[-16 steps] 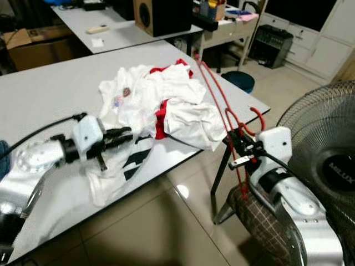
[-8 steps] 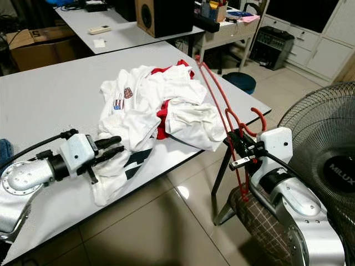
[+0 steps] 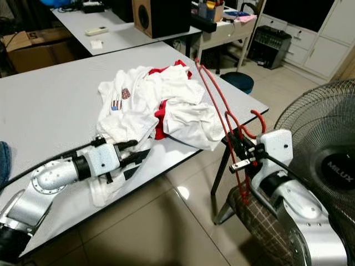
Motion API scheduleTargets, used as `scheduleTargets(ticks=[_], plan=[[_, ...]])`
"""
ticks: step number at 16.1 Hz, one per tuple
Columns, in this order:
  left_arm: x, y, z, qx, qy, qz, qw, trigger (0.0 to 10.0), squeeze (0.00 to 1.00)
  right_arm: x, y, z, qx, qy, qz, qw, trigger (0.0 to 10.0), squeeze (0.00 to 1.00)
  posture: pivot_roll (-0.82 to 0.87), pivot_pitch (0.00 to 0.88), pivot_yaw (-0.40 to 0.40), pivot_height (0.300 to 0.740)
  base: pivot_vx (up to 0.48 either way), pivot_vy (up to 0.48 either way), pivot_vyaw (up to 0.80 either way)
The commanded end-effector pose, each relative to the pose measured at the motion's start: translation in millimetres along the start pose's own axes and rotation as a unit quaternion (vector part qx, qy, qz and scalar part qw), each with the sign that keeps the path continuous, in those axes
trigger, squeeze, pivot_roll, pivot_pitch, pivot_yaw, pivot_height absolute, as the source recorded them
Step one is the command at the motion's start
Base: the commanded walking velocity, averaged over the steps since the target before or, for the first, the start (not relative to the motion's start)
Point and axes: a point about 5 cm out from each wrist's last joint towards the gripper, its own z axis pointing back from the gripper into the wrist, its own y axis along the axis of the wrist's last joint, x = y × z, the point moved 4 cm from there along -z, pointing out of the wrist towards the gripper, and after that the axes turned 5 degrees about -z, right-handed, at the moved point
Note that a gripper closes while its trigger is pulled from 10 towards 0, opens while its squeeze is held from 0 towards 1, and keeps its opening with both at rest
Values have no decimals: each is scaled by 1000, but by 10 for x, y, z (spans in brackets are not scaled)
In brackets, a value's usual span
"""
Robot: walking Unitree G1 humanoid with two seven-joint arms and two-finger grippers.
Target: Hang hanger
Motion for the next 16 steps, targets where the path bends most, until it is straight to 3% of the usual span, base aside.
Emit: scheduleTargets(ticks=[1,5,6,7,8,10,11,13,16], plan=[[-41,-30,-19,-13,4,-19,1000,10000,0,34,88,41,11,-7,8,1000,10000,0,-169,0,-4,740,0,0,0],[-101,-64,-74,-17,19,-10,1000,10000,0,-5,31,74,-4,5,2,1000,10000,0,-170,0,-3,740,0,0,0],[-97,-72,-91,-17,18,-12,1000,5765,0,-22,-1,92,-14,14,3,1000,10000,0,-169,0,-2,740,0,0,0],[-93,-77,-100,-18,17,-13,1000,4941,0,-31,-16,104,-18,19,3,1000,10000,0,-169,0,-2,740,0,0,0],[-89,-92,-121,-20,16,-14,1000,3176,0,-41,-44,137,-29,30,5,999,10000,0,-171,0,1,740,0,0,0],[-94,-111,-142,-23,13,-17,999,2000,0,-25,-70,184,-41,38,11,998,10000,0,-172,0,4,740,0,0,0],[-104,-118,-148,-26,14,-19,999,0,0,-4,-72,203,-45,39,14,998,10000,0,-172,0,4,740,0,0,0],[-180,-181,-141,-46,29,-27,998,0,0,49,-77,283,-59,46,21,997,10000,0,-175,0,9,740,0,0,0],[-344,-240,-92,-56,62,-22,996,0,0,-92,-123,416,-85,115,16,990,10000,0,-173,0,12,740,0,0,0]])
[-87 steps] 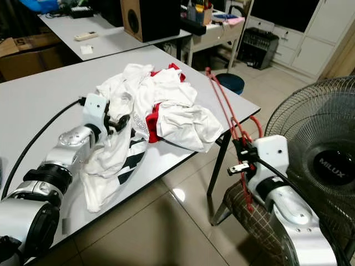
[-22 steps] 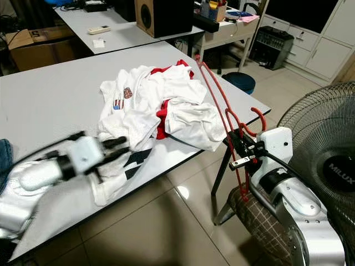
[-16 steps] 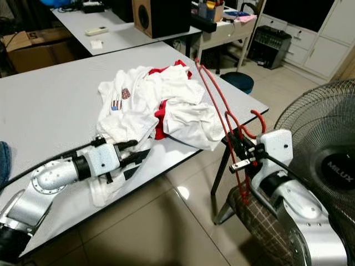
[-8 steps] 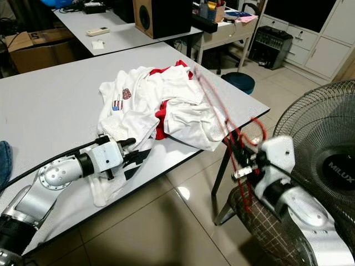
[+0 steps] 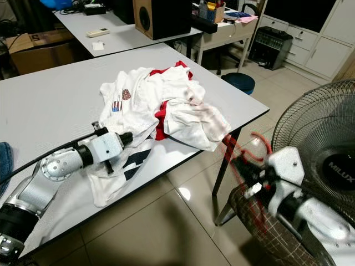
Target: Hang hanger
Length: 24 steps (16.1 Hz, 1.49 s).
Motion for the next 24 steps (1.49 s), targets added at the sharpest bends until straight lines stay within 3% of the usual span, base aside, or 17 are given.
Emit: scheduleTargets(ticks=[1,3,6,9,12,15,16,20,22,23,24], plan=[[-118,-18,28,-1,20,-2,1000,0,0,-96,45,25,-3,35,8,999,10000,0,-173,0,12,740,0,0,0],[-196,-10,54,5,38,-1,999,0,0,-168,29,48,-11,60,4,998,10000,0,-170,0,11,740,0,0,0],[-414,249,216,85,90,-4,992,0,0,-248,-6,-11,-21,81,-13,996,10000,0,-167,0,2,740,0,0,0],[-634,463,425,135,149,-27,979,0,0,-301,-67,-124,-43,96,-23,994,10000,0,-156,0,-14,740,0,0,0],[-606,642,510,172,139,-45,974,0,0,-264,-43,-205,-50,103,0,993,10000,0,-147,0,-25,740,0,0,0],[-382,634,475,160,89,-51,982,0,0,-160,34,-252,-47,96,13,994,10000,0,-147,0,-25,740,0,0,0],[-462,684,474,169,120,-46,977,0,0,-181,1,-256,-62,110,19,992,10000,0,-141,0,-33,740,0,0,0],[-510,804,456,190,121,-52,973,0,0,-205,2,-305,-64,119,20,991,10000,0,-146,0,-29,740,0,0,0],[-698,841,457,192,166,-39,967,0,0,-188,29,-349,-54,112,21,992,10000,0,-139,0,-37,740,0,0,0],[-991,710,474,145,237,-29,960,0,0,-178,97,-364,-35,108,12,994,10000,0,-135,0,-40,740,0,0,0],[-1294,530,561,94,313,-9,945,0,0,-190,147,-356,-20,110,2,994,10000,0,-138,0,-36,740,0,0,0]])
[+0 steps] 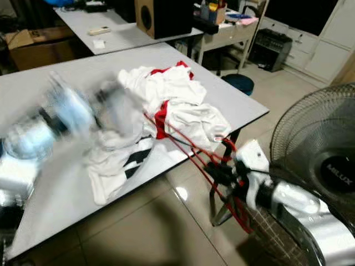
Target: Hang hanger
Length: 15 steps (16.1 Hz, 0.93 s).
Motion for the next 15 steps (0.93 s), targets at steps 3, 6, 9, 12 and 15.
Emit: scheduleTargets(ticks=[3,6,9,12,15], plan=[[-740,-307,93,-79,173,31,981,0,0,33,23,66,15,-18,-4,1000,10000,0,-134,0,-28,740,0,0,0],[-875,-290,67,-66,187,58,978,0,0,-36,-43,72,13,-22,-15,1000,10000,0,-136,0,-16,740,0,0,0],[-915,-292,1,-66,198,82,975,0,0,-64,-60,56,15,-22,-21,999,10000,0,-133,0,-6,740,0,0,0],[-925,-243,-69,-52,180,77,979,0,0,-79,-63,66,16,-20,-21,999,10000,0,-130,0,0,740,0,0,0],[-849,-79,-235,-7,132,124,983,0,0,-147,-47,31,21,-5,-21,1000,10000,0,-125,0,0,740,0,0,0]])
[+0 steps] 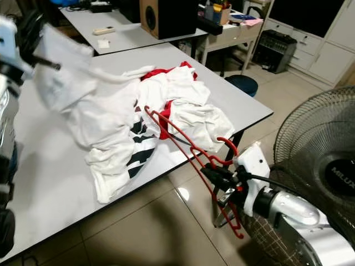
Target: Hang hanger
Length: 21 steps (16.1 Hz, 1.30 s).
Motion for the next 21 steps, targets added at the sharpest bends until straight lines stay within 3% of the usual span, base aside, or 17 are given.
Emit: scheduleTargets(ticks=[1,3,4,5,7,8,9,11,12,13,14,15,17,19,21], plan=[[26,135,-109,19,-14,20,1000,0,0,-19,52,-10,12,3,8,1000,10000,0,-120,0,-3,740,0,0,0],[-102,136,-263,-3,0,13,1000,0,0,12,85,-29,23,-6,12,1000,10000,0,-110,0,-2,740,0,0,0],[220,178,-391,-7,-82,-18,996,0,0,100,144,-17,41,-36,19,998,10000,0,-108,0,0,740,0,0,0],[412,178,-406,-7,-119,-29,992,0,0,144,170,-2,49,-50,20,997,10000,0,-108,0,0,740,0,0,0],[981,66,-393,-25,-184,-51,981,0,0,392,299,126,92,-140,20,986,10000,0,-135,0,31,740,0,0,0],[1159,54,-381,-26,-199,-39,979,0,0,481,322,190,101,-172,16,980,10000,0,-146,0,37,740,0,0,0],[1709,137,-334,-15,-247,11,969,0,0,730,339,411,117,-264,-4,958,10000,0,-146,0,37,740,0,0,0],[2139,231,-236,-7,-297,50,954,0,0,882,310,605,118,-328,-17,937,10000,0,-166,0,50,740,0,0,0],[2313,216,-192,-18,-307,70,949,10000,0,963,257,715,108,-364,-20,925,10000,0,-188,0,64,740,0,0,0],[2414,188,-126,-26,-328,92,940,10000,0,982,230,769,103,-378,-22,920,10000,0,-201,0,69,740,0,0,0],[2466,155,-61,-32,-346,110,931,10000,1000,951,233,771,106,-374,-25,921,10000,0,-201,0,69,740,0,0,0],[2490,131,-16,-37,-356,117,926,10000,1000,918,237,745,106,-365,-25,925,10000,0,-201,0,69,740,0,0,0],[2569,65,172,-55,-399,147,903,10000,1000,817,251,623,104,-330,-26,938,10000,0,-198,0,58,740,0,0,0],[2481,-18,258,-75,-394,178,899,10000,1000,757,257,525,100,-302,-23,948,10000,0,-198,0,58,740,0,0,0],[2303,-112,297,-84,-381,169,905,10000,1000,732,262,486,99,-289,-23,952,10000,0,-175,0,27,740,0,0,0]])
